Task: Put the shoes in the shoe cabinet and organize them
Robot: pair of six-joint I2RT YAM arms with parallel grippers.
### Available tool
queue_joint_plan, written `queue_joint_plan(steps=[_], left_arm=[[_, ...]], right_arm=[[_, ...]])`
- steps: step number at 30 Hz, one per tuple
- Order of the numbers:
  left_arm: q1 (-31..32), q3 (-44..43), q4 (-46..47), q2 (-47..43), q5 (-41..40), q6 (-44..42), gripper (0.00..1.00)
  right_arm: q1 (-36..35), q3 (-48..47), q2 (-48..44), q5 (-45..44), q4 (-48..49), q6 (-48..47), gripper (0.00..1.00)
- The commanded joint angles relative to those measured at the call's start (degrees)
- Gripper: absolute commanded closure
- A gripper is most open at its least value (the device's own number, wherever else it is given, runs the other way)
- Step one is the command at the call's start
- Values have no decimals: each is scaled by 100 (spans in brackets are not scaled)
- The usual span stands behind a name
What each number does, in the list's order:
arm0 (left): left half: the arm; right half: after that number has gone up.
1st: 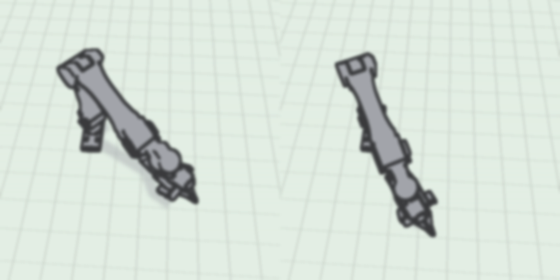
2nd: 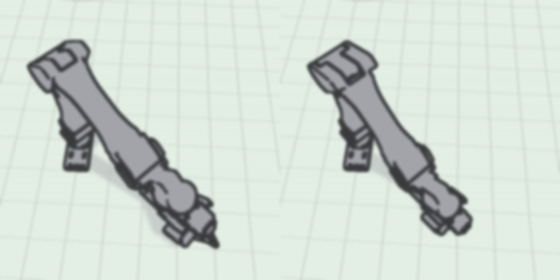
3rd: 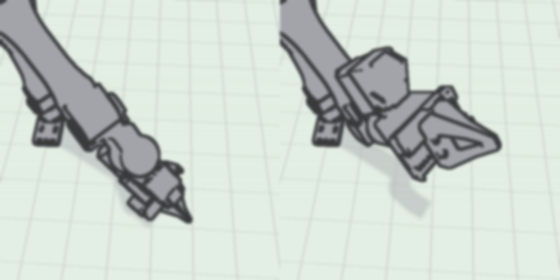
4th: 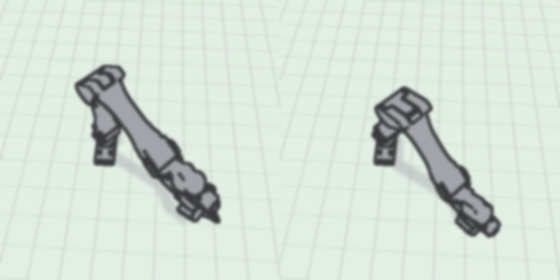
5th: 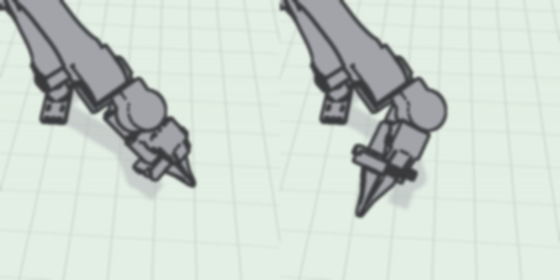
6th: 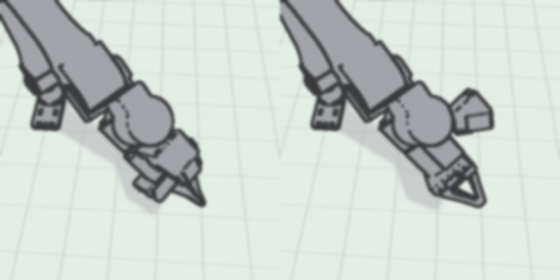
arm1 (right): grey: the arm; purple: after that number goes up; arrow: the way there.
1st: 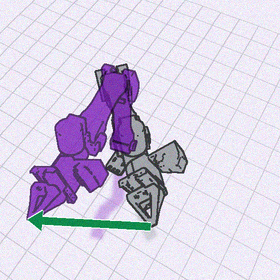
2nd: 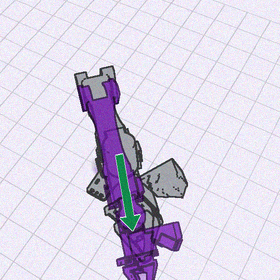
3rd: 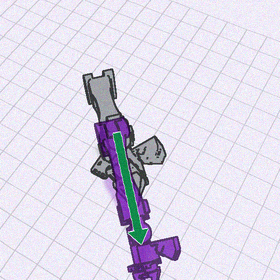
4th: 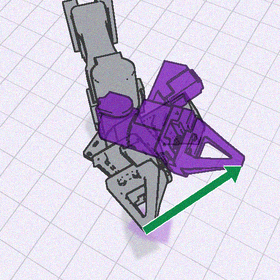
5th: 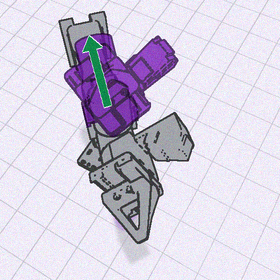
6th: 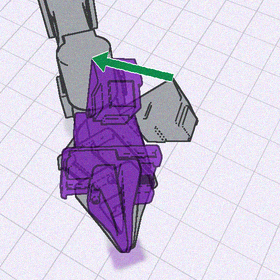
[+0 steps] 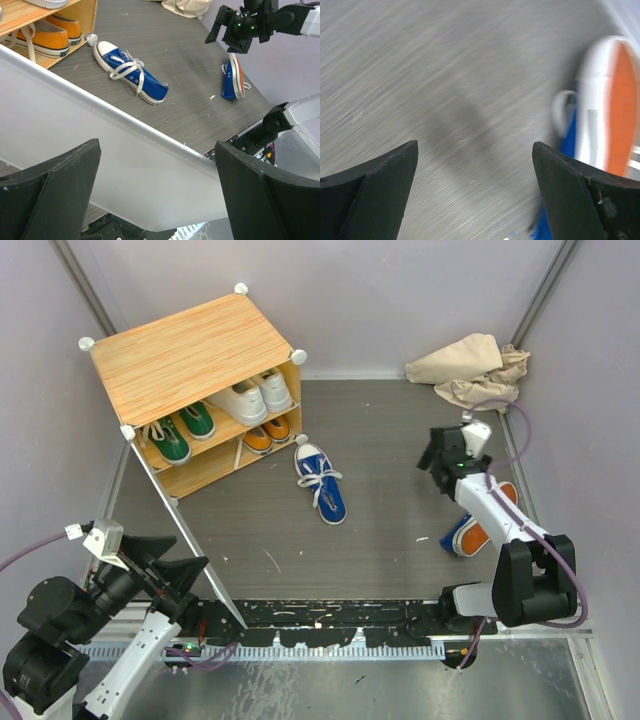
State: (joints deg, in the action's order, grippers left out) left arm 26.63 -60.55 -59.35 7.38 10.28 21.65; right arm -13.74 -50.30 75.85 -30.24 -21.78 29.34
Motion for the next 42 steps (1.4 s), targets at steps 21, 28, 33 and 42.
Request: queue_joint_plan(steps=[21,28,33,42], left_arm=[[12,-406,-60,-26,500,-242,2],[10,-509,-201,40,286,-311,2],[5,-526,-188,-24,301,-293,2],[9,-497,7,-267,483,-70,2]], right_arm=[[2279,26,2158,-716,-1096,1629,0],[2042,-18,1093,-872,-1099,1253,0],[2036,-440,695,-903,-1491,964,0],[1996,-898,847,-1527,-1624,300,0]])
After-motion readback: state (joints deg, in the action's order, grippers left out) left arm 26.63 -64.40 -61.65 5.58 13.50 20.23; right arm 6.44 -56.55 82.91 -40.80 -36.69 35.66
